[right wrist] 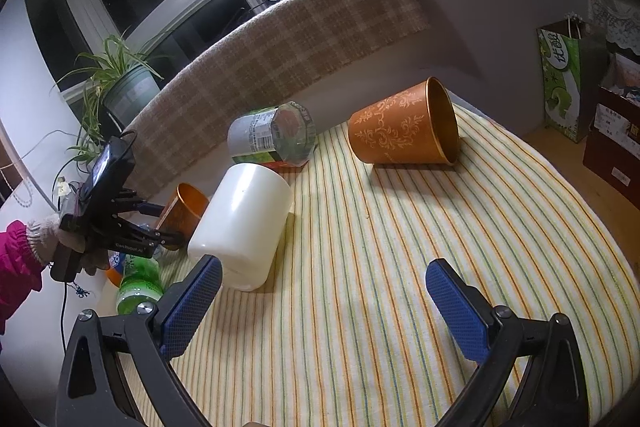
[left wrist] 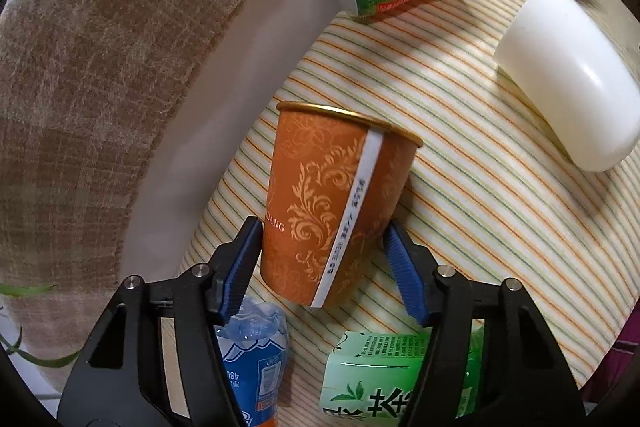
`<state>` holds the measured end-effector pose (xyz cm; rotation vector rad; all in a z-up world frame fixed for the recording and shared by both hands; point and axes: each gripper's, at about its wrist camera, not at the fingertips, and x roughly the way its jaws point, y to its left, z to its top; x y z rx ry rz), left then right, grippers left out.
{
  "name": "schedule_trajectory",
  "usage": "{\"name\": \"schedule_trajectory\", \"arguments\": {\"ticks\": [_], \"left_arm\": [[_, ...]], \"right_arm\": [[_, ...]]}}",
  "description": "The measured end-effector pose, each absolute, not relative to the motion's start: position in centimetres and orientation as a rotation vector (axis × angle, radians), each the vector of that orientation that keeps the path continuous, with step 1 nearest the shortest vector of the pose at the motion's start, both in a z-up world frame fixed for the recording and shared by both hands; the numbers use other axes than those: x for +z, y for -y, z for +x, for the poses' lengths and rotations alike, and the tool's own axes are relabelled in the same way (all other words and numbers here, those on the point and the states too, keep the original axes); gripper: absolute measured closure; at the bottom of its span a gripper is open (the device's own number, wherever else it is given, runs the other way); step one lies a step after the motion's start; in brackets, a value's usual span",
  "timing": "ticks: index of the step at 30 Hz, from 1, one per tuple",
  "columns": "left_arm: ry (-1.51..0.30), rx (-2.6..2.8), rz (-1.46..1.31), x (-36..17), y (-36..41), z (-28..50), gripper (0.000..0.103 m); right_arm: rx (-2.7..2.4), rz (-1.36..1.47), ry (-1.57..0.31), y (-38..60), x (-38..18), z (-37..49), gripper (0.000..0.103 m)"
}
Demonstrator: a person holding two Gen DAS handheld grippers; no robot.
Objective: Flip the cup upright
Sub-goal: 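Close the left gripper around the orange cup's body, then lift the orange cup with the left gripper and rotate it upright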
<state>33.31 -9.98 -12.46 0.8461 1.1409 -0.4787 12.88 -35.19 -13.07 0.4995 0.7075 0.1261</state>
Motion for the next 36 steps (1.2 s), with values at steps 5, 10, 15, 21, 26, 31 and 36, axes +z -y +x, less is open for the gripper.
{"name": "schedule_trajectory", "arguments": {"ticks": [5, 10, 15, 21, 26, 31, 36], "left_arm": [[-1.122, -0.469, 0.792, -11.8, 9.1, 32.6, 0.04], [-1.092, -0.46, 0.733, -10.3, 8.0, 31.9, 0.041], [-1.042, -0.452, 0.603, -6.8, 6.8, 30.8, 0.041], [-0.936, -0.455, 0.496, -2.5, 7.1, 25.0, 0.041], [-0.933, -0.464, 0.376, -1.5, 6.9, 20.2, 0.041], [-0.961, -0.468, 0.264, -2.9, 8.1, 15.6, 0.041], [-1.026, -0.488, 0.095, -4.8, 7.6, 12.6, 0.041]], "right_arm": [[0.115, 0.497, -0.709, 35.2, -13.0, 12.7, 0.0], [0.102, 0.494, -0.712, 35.3, -12.8, 12.3, 0.0], [0.105, 0.493, -0.702, 35.2, -12.2, 11.8, 0.0], [0.136, 0.49, -0.685, 34.7, -11.1, 10.4, 0.0], [0.165, 0.489, -0.67, 34.4, -10.2, 8.5, 0.0], [0.179, 0.463, -0.675, 34.4, -9.5, 6.3, 0.0], [0.167, 0.443, -0.67, 34.8, -8.7, 3.7, 0.0]]}}
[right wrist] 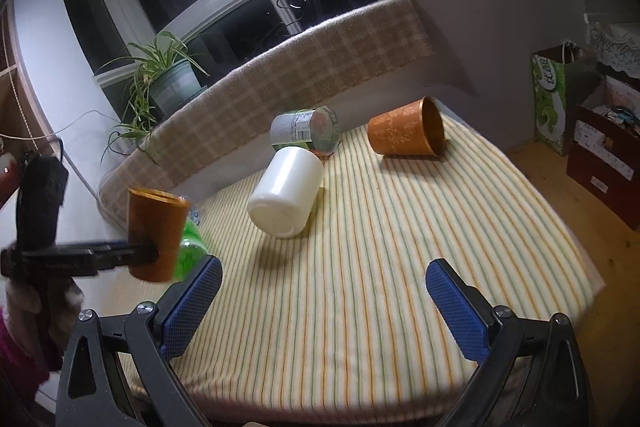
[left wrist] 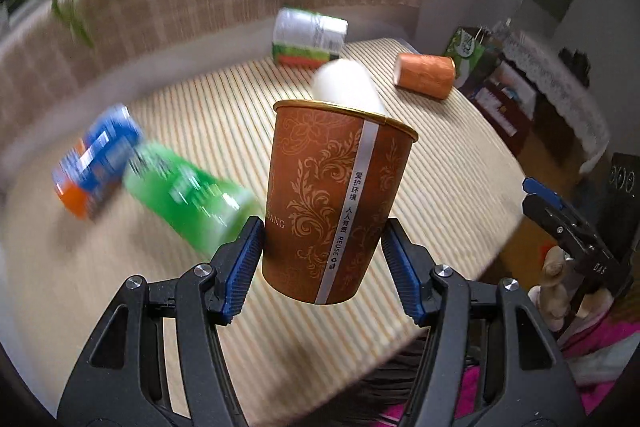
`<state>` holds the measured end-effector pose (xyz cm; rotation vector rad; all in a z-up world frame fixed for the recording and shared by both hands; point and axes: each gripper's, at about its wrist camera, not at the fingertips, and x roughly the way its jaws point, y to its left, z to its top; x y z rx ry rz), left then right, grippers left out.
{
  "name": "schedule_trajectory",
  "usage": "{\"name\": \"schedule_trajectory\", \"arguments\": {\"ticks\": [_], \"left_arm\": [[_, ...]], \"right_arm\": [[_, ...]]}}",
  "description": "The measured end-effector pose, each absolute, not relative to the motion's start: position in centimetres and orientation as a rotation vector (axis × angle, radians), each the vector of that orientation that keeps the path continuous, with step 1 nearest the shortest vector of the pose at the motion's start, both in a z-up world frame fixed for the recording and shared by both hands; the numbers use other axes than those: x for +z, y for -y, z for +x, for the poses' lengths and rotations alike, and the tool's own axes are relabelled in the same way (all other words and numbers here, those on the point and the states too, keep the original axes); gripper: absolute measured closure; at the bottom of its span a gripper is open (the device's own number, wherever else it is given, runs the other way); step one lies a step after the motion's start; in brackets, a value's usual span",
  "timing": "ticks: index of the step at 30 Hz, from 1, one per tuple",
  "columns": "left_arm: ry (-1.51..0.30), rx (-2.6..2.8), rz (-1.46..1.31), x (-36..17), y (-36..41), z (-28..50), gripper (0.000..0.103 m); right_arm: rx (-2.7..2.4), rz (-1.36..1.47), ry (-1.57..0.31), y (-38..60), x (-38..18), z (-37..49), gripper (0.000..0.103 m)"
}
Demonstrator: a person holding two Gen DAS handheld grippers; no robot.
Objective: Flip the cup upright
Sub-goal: 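Lift the orange cup with the left gripper and rotate it upright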
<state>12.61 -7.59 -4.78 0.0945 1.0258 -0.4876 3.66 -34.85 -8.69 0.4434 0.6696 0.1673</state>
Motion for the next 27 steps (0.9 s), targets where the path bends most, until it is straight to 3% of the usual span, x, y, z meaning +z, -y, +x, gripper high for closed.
{"name": "schedule_trajectory", "arguments": {"ticks": [27], "left_arm": [[-1.16, -0.399, -0.507, -13.6, 8.9, 12.1, 0.04]], "right_arm": [[0.143, 0.437, -0.684, 36.5, -8.1, -1.4, 0.0]]}}
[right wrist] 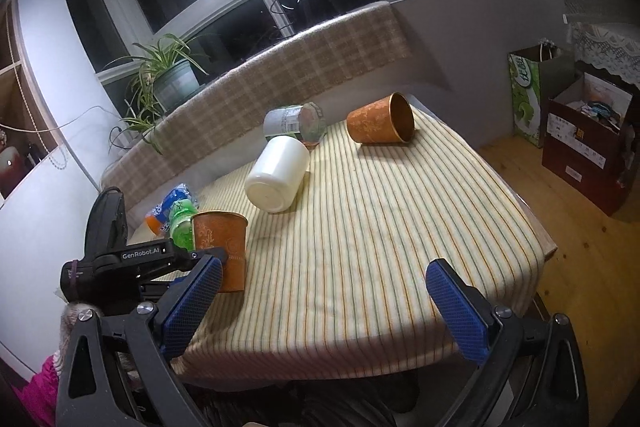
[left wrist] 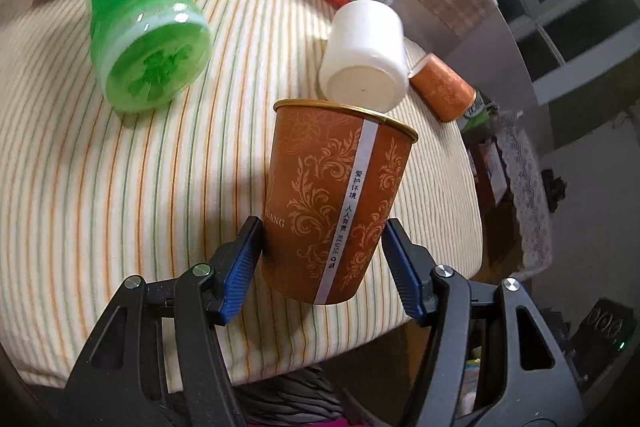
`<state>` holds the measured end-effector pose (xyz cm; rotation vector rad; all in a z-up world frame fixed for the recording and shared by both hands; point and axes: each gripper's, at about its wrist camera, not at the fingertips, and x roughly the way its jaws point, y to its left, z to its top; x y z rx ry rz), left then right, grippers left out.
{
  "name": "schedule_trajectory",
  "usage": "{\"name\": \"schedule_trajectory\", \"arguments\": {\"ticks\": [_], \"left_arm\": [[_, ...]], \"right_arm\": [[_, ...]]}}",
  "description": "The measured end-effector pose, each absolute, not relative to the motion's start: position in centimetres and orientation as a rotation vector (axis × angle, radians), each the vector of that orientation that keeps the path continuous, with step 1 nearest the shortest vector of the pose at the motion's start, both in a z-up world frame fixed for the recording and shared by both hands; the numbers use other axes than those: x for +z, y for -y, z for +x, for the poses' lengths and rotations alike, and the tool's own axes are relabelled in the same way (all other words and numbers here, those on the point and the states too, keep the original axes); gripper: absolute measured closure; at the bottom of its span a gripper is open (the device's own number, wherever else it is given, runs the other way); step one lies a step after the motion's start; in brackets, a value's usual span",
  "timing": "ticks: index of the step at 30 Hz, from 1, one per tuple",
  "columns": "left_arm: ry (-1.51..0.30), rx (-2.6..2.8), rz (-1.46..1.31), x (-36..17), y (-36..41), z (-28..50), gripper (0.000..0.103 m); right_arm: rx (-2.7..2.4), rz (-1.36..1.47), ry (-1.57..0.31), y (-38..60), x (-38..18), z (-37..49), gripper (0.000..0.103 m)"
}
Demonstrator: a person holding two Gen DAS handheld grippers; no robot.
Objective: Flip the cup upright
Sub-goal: 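Lift the orange cup with the left gripper and rotate it upright, then grasp the upright orange cup with the right gripper while the left gripper releases it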
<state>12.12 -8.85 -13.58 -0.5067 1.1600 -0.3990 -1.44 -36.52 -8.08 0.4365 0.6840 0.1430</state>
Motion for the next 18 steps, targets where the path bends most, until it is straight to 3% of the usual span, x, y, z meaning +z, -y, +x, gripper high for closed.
{"name": "schedule_trajectory", "arguments": {"ticks": [11, 18], "left_arm": [[-1.145, -0.399, -0.499, -13.5, 8.4, 11.9, 0.039], [-1.057, -0.427, -0.432, -11.1, 7.0, 8.4, 0.035]], "right_arm": [[0.213, 0.465, -0.73, 35.9, -8.5, -0.1, 0.0], [0.404, 0.607, -0.888, 34.3, -10.1, 5.4, 0.0]]}}
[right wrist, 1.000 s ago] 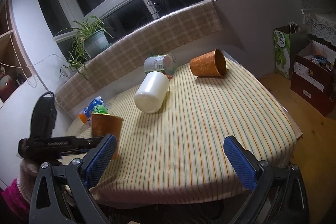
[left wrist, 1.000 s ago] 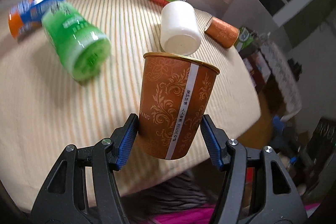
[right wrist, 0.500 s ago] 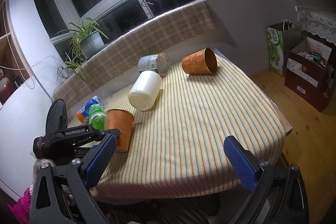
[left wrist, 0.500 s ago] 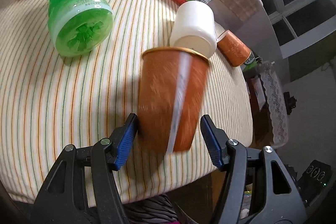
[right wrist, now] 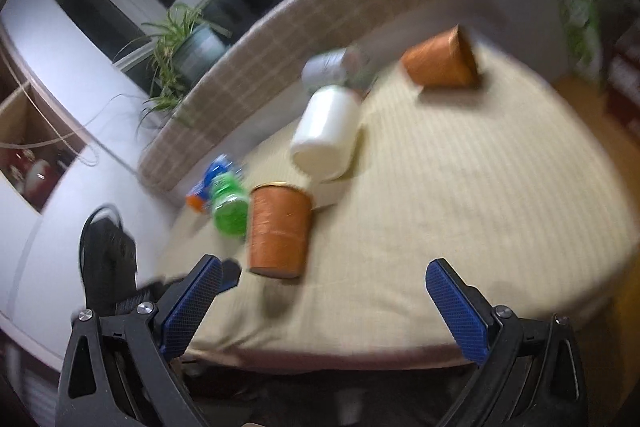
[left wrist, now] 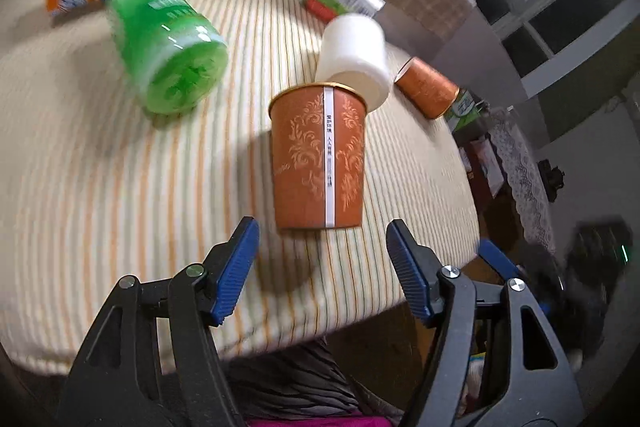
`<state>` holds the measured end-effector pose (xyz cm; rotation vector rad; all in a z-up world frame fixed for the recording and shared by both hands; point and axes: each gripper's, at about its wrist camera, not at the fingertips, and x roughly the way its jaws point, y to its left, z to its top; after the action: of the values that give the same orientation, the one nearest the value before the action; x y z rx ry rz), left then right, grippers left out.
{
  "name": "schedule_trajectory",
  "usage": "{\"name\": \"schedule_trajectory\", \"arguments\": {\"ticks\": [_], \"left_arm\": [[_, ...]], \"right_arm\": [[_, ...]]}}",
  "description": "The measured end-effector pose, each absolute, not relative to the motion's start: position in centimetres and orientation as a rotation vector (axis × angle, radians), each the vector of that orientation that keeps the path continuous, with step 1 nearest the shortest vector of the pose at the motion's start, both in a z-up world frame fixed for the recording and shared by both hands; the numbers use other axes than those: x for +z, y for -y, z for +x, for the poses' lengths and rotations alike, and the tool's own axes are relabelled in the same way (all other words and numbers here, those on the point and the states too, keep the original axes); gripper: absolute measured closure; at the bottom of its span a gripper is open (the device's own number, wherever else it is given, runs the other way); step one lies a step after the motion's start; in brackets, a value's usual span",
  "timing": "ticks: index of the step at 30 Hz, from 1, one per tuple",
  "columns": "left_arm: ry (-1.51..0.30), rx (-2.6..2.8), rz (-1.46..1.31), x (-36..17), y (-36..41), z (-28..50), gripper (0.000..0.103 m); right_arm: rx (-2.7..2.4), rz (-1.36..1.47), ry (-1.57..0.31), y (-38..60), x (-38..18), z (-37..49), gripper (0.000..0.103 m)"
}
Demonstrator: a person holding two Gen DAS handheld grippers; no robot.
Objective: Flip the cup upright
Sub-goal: 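Grasp the upright orange cup with the right gripper while the left gripper releases it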
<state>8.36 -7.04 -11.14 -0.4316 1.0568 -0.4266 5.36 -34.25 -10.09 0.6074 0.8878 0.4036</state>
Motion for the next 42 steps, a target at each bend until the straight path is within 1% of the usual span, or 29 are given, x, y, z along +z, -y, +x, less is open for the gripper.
{"name": "schedule_trajectory", "arguments": {"ticks": [8, 10, 11, 13, 18, 23, 26, 30, 31, 37, 42], "left_arm": [[-0.805, -0.233, -0.251, -6.9, 3.1, 2.4, 0.035], [-0.766, -0.188, -0.237, -6.4, 2.0, 1.4, 0.035], [-0.757, -0.176, -0.241, -6.3, 1.6, 1.1, 0.035], [-0.76, -0.159, -0.26, -6.3, 0.5, 0.7, 0.035], [-0.777, -0.17, -0.298, -6.9, -0.8, 0.0, 0.035], [-0.797, -0.217, -0.331, -7.4, -0.3, -0.3, 0.035], [-0.798, -0.234, -0.33, -7.5, 0.3, -0.4, 0.035], [-0.79, -0.235, -0.33, -7.4, 0.4, -0.6, 0.035], [-0.788, -0.233, -0.333, -7.4, 0.3, -0.6, 0.035], [-0.778, -0.218, -0.343, -7.3, -0.1, -0.6, 0.035], [-0.767, -0.21, -0.342, -7.1, -0.2, -0.4, 0.035]], "right_arm": [[0.51, 0.64, -1.052, 30.6, -12.3, 12.8, 0.004], [0.532, 0.658, -1.104, 29.9, -13.0, 14.3, 0.006], [0.549, 0.669, -1.126, 29.5, -13.3, 14.9, 0.007], [0.561, 0.676, -1.164, 28.8, -14.1, 16.0, 0.01], [0.584, 0.725, -1.23, 27.9, -15.2, 17.4, 0.012], [0.605, 0.721, -1.269, 26.8, -15.9, 18.2, 0.015], [0.61, 0.728, -1.292, 26.2, -16.3, 19.0, 0.02], [0.627, 0.739, -1.307, 25.8, -16.7, 19.2, 0.032], [0.632, 0.737, -1.305, 25.7, -16.7, 19.1, 0.034], [0.618, 0.645, -1.247, 25.1, -15.1, 17.9, 0.035], [0.609, 0.505, -1.122, 24.2, -12.9, 15.9, 0.035]]}}
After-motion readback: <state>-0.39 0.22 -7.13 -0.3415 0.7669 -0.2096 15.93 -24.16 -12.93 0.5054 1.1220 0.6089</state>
